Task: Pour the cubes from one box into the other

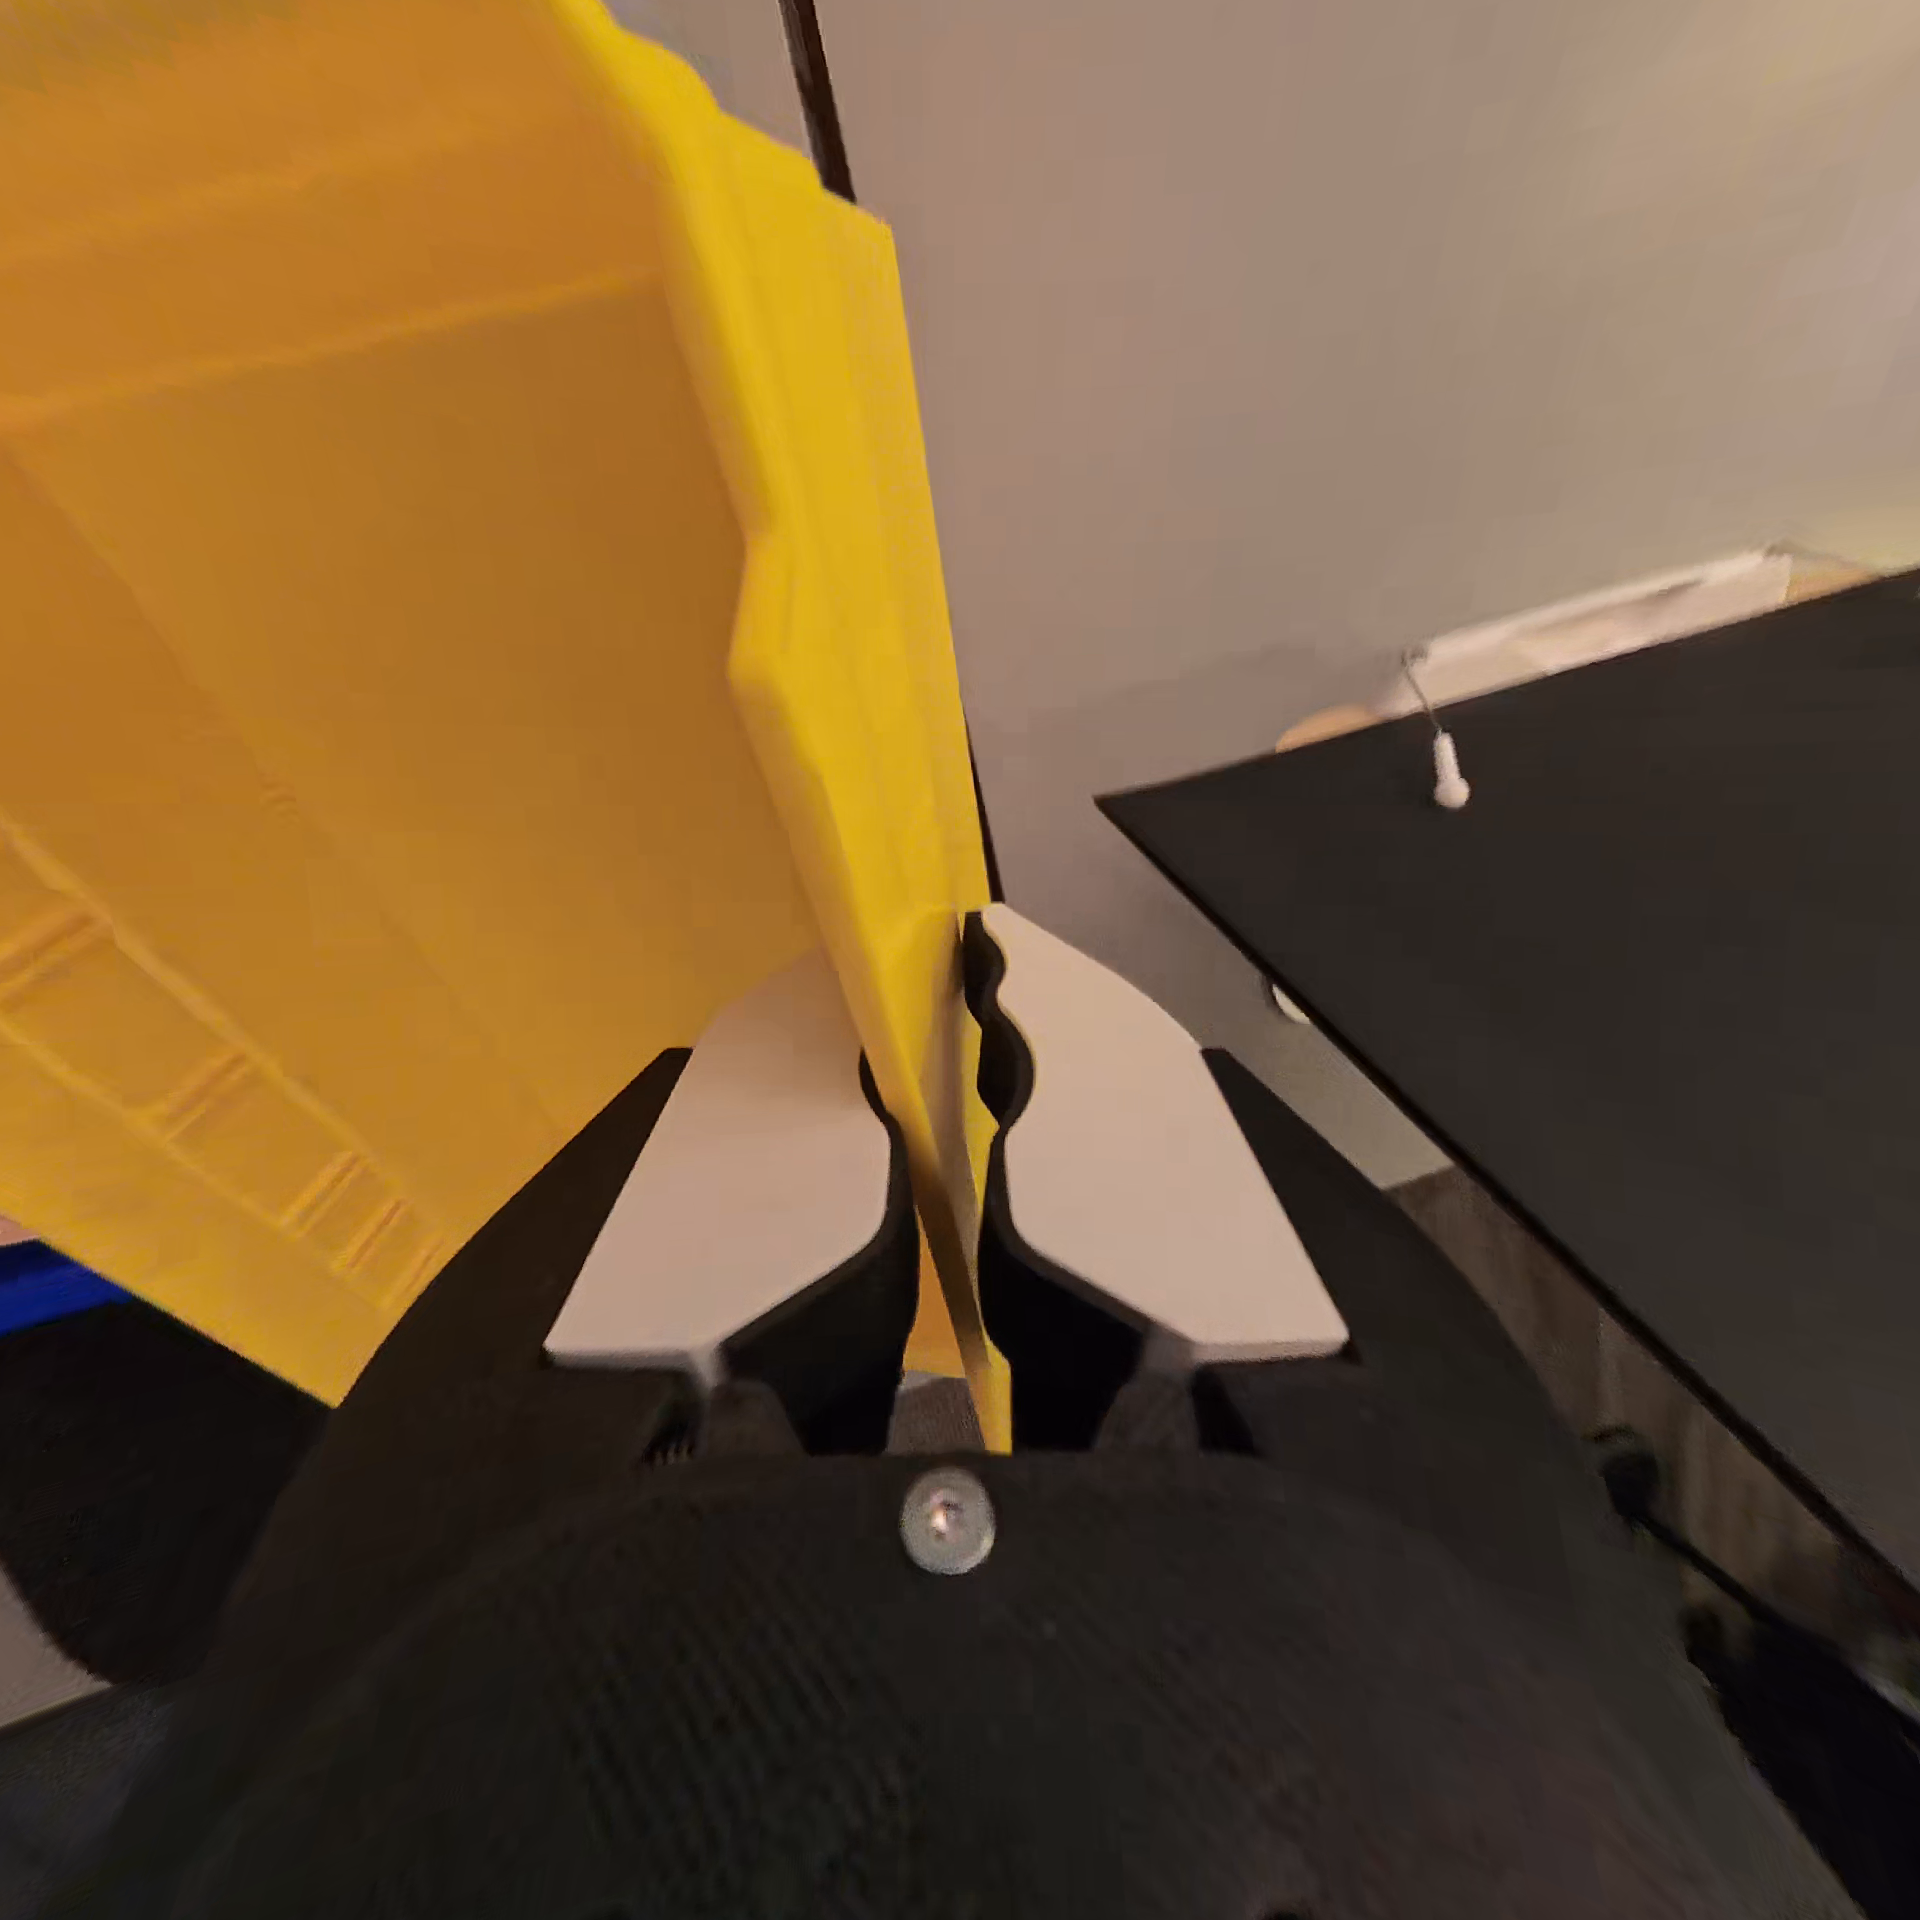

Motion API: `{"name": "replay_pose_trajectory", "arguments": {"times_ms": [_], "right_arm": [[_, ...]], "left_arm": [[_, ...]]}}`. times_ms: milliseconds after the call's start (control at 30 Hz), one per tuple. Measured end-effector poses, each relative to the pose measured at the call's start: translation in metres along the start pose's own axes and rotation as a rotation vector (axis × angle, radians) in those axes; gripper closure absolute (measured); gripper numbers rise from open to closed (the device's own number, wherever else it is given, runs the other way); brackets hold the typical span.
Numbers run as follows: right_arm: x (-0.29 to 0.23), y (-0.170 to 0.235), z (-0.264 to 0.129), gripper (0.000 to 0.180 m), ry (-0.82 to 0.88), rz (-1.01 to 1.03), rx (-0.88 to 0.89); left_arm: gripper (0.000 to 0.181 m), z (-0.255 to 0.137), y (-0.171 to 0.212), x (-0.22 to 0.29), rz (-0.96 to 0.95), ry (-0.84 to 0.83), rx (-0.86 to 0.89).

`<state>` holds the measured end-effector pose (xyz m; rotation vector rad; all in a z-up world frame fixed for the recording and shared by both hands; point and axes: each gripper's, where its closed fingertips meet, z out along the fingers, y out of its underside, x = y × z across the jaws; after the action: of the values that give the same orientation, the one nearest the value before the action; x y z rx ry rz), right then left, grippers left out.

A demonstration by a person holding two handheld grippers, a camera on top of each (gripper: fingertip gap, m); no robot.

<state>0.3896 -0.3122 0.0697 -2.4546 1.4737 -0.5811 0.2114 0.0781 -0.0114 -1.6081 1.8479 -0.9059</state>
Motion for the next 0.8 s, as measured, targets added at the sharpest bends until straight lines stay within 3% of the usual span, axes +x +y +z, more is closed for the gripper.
{"name": "replay_pose_trajectory", "arguments": {"times_ms": [167,233,567,800], "right_arm": [[0.004,0.028,0.048,0.173,0.006,-0.026,-0.095],[-0.003,0.030,0.060,0.173,-0.053,-0.005,-0.099],[-0.017,0.029,0.085,0.173,-0.121,0.022,-0.108],[-0.032,0.030,0.097,0.172,-0.120,0.010,-0.140]], "left_arm": [[0.105,0.030,0.044,-0.007,-0.087,-0.016,-0.223],[0.108,0.033,0.045,-0.007,-0.116,-0.007,-0.256],[0.143,0.035,0.076,0.003,-0.317,0.184,-0.680],[0.162,0.032,0.078,0.013,-0.481,0.349,-0.781]]}}
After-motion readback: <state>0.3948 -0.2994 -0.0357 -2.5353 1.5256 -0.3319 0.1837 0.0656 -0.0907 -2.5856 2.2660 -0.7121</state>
